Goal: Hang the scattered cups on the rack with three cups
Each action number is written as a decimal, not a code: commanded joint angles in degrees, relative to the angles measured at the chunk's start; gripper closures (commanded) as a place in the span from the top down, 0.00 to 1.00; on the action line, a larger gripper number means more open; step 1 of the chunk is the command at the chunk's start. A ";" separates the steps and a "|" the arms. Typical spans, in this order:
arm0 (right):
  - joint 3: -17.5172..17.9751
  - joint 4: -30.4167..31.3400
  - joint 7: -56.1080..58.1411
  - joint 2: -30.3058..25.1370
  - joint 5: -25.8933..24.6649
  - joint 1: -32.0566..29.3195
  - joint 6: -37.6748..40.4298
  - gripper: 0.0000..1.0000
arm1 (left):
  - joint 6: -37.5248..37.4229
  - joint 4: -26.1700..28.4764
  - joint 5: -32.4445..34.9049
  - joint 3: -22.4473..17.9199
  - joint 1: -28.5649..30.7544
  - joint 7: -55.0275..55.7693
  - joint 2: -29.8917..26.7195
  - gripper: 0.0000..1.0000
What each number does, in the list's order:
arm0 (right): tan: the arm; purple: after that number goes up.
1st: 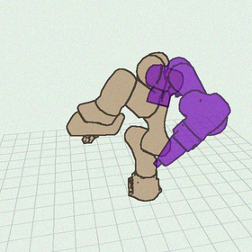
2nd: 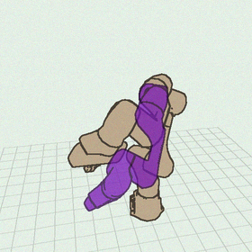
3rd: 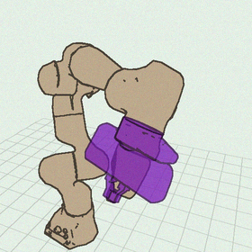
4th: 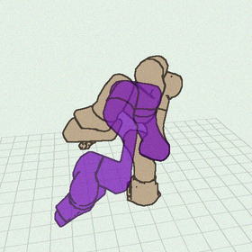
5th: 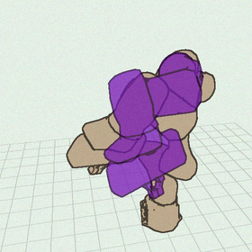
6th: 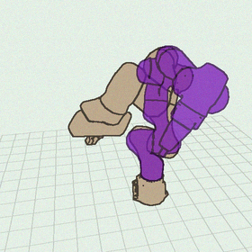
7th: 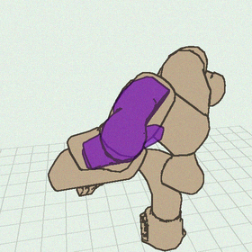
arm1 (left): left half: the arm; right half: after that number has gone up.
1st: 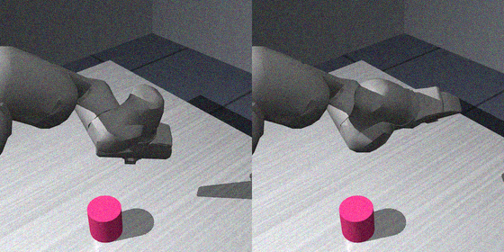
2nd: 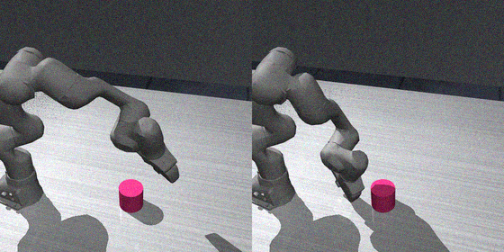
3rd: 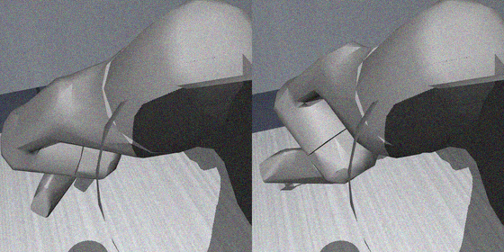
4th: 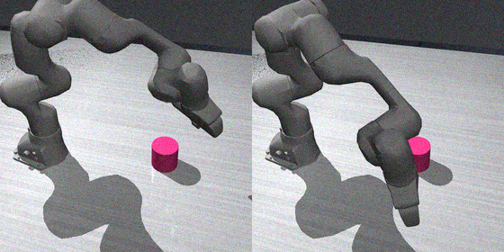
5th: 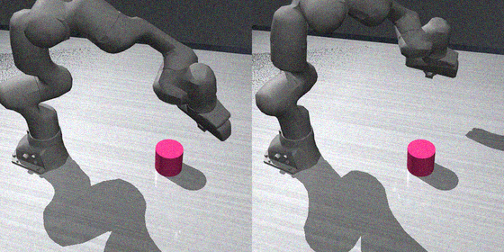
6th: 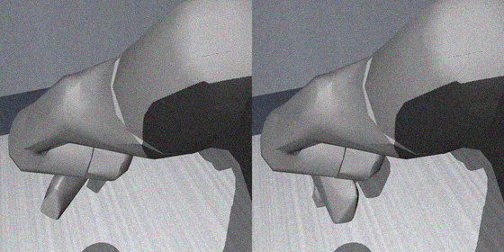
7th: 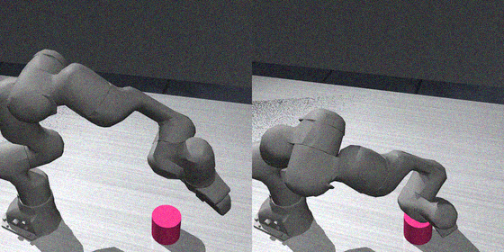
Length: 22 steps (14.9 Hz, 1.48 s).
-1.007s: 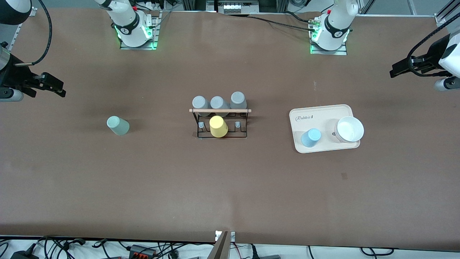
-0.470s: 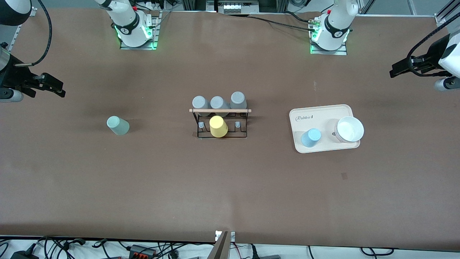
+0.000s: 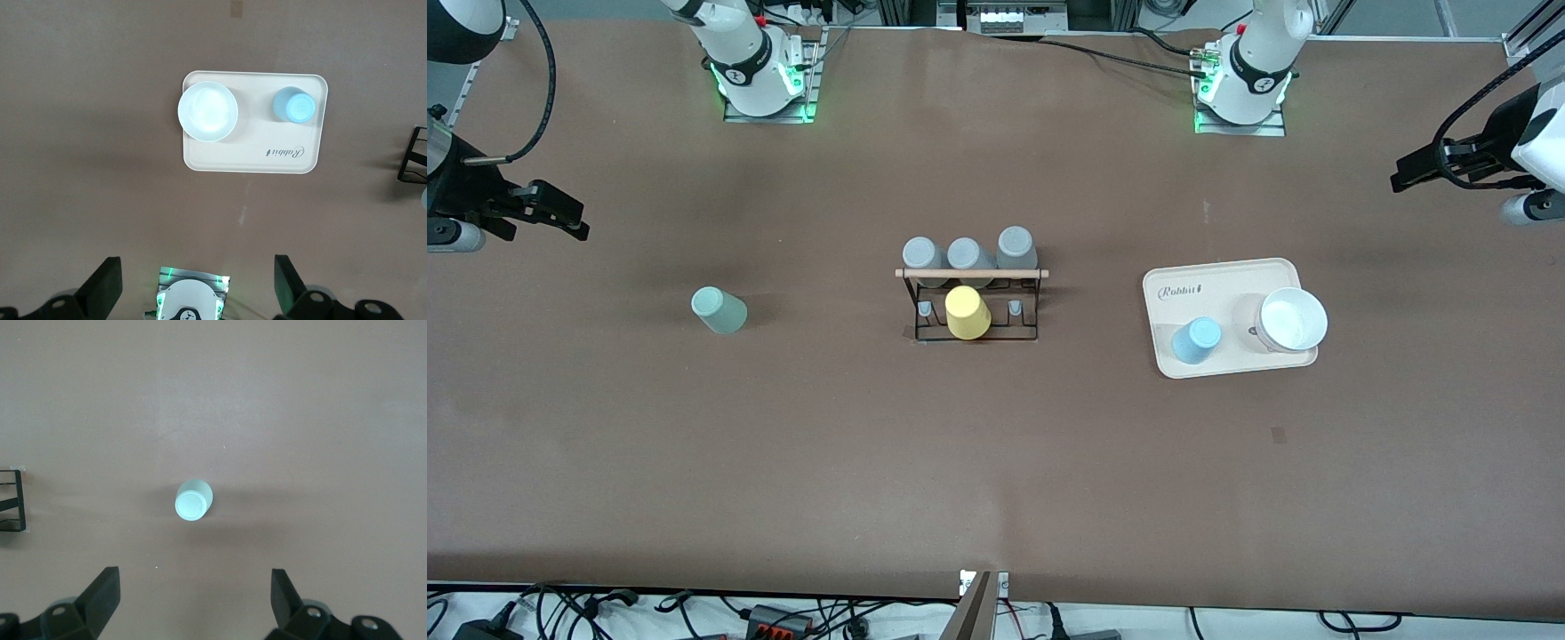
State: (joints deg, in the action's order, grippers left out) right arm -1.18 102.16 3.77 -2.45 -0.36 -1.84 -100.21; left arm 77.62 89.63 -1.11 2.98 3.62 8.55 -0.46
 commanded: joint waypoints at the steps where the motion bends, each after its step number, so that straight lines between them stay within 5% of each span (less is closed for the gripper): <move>1: 0.13 -0.03 0.98 0.25 -0.52 -0.01 0.54 1.00 | 1.04 0.19 -0.12 0.36 0.34 -2.12 -0.86 1.00; 11: 0.13 -0.03 0.98 0.78 -0.52 -0.01 0.54 1.00 | 1.65 -0.51 -1.70 0.27 -0.45 -5.47 4.14 1.00; 22: 0.13 -0.12 0.98 0.96 -0.52 -0.27 0.45 1.00 | 18.17 0.10 -6.09 3.34 -4.67 -5.30 27.17 1.00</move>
State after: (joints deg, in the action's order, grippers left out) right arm -1.17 102.18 3.79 -1.29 -0.37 -1.84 -100.15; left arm 93.59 90.39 -6.26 5.29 -0.19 3.76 23.81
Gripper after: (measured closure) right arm 0.000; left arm 0.000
